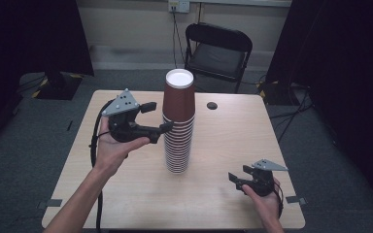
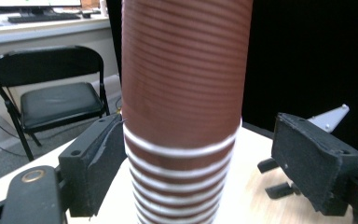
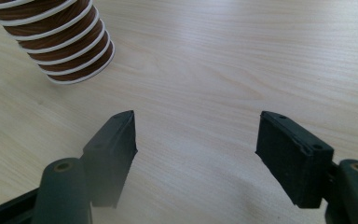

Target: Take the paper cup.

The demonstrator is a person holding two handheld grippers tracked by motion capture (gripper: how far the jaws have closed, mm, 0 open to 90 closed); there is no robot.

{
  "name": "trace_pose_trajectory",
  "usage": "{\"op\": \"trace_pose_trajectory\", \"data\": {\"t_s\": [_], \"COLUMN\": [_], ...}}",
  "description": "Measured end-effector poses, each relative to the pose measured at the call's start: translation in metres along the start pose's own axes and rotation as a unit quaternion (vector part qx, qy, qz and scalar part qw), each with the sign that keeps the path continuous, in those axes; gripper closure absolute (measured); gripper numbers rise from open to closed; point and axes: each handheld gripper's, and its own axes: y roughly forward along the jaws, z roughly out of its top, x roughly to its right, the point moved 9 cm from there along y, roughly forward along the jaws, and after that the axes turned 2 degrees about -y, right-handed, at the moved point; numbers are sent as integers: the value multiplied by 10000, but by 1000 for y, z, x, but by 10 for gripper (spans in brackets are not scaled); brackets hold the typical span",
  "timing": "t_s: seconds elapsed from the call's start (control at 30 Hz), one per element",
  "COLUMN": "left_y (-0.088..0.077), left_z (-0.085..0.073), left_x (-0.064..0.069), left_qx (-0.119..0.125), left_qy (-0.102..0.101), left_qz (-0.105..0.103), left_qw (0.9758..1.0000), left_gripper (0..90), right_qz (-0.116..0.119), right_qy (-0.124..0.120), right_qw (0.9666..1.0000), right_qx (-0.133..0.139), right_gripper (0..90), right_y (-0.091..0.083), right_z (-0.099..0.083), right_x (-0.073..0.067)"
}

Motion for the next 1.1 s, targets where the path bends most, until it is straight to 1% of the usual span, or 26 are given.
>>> {"op": "trace_pose_trajectory", "data": {"t_s": [0.07, 0.13, 0.17, 0.27, 0.33, 0.37, 0.4, 0.43, 0.47, 0.53, 0.57, 0.6, 0.63, 0.7, 0.73, 0.77, 0.8, 0.83, 0.9, 0.97, 1.0, 1.03, 1.07, 1.1], "left_y": [3, 4, 4, 4, 7, 9, 9, 13, 16, 18, 23, 23, 29, 35, 35, 40, 40, 45, 48, 53, 55, 57, 59, 60], "left_z": [9, 11, 20, 24, 29, 33, 33, 36, 39, 40, 43, 43, 44, 44, 44, 44, 44, 43, 42, 38, 36, 34, 33, 32], "left_x": [-2, -3, -6, -9, -9, -10, -10, -10, -11, -12, -12, -12, -11, -10, -10, -9, -9, -9, -8, -9, -8, -9, -8, -7], "left_qx": [72, 87, 348, 360, 405, 384, 384, 357, 395, 354, 308, 308, 221, 145, 145, 110, 110, 65, 53, -38, -65, -112, -72, -42], "left_qy": [-37, -34, -51, -46, -149, -136, -136, -145, -144, -116, -114, -114, -97, -62, -62, -30, -30, -19, -10, 96, 145, 239, 309, 373], "left_qz": [-19, -53, -78, -80, -216, -200, -200, -211, -200, -197, -217, -217, -283, -293, -293, -319, -319, -296, -283, -195, -211, -178, -126, -149], "left_qw": [10000, 9999, 9994, 9993, 9988, 9990, 9990, 9990, 9989, 9991, 9992, 9992, 9993, 9994, 9994, 9994, 9994, 9995, 9996, 9998, 9997, 9995, 9994, 9992], "left_gripper": [155, 154, 154, 153, 153, 153, 153, 153, 152, 152, 147, 144, 151, 150, 150, 149, 148, 138, 133, 117, 117, 115, 107, 111], "right_qz": [2, 0, 4, 21, -9, 17, -1, 16, 26, 8, 28, 28, 24, 29, 33, 50, 50, 51, 63, 72, 72, 76, 52, 64], "right_qy": [-2, -2, 7, 7, -33, -25, -35, -35, -29, -30, -23, -23, -24, -20, -19, -18, -18, -18, -17, -55, -55, -58, -58, -56], "right_qw": [10000, 10000, 10000, 10000, 10000, 10000, 10000, 10000, 10000, 10000, 10000, 10000, 10000, 10000, 10000, 10000, 10000, 10000, 10000, 10000, 10000, 10000, 10000, 10000], "right_qx": [-17, -18, -16, -41, -29, -37, -38, -37, -40, -39, -39, -39, -49, -56, -52, -51, -51, -48, -46, 1, 1, -1, -8, -1], "right_gripper": [281, 281, 280, 280, 278, 277, 277, 277, 277, 277, 277, 277, 277, 277, 276, 276, 276, 276, 276, 277, 277, 276, 276, 276], "right_y": [0, 0, 0, 1, 1, 2, 2, 2, 3, 3, 3, 3, 3, 3, 3, 3, 3, 3, 3, 2, 2, 2, 2, 2], "right_z": [0, 0, 0, -1, -1, -1, -1, -1, -1, -1, -1, -1, -1, -1, -1, -1, -1, -1, -1, 0, 0, 0, -1, 0], "right_x": [0, 0, 0, 0, 0, 0, 0, 0, 0, 0, 0, 0, 0, 0, 0, -1, -1, -1, -1, -1, -1, -1, -1, -2]}}
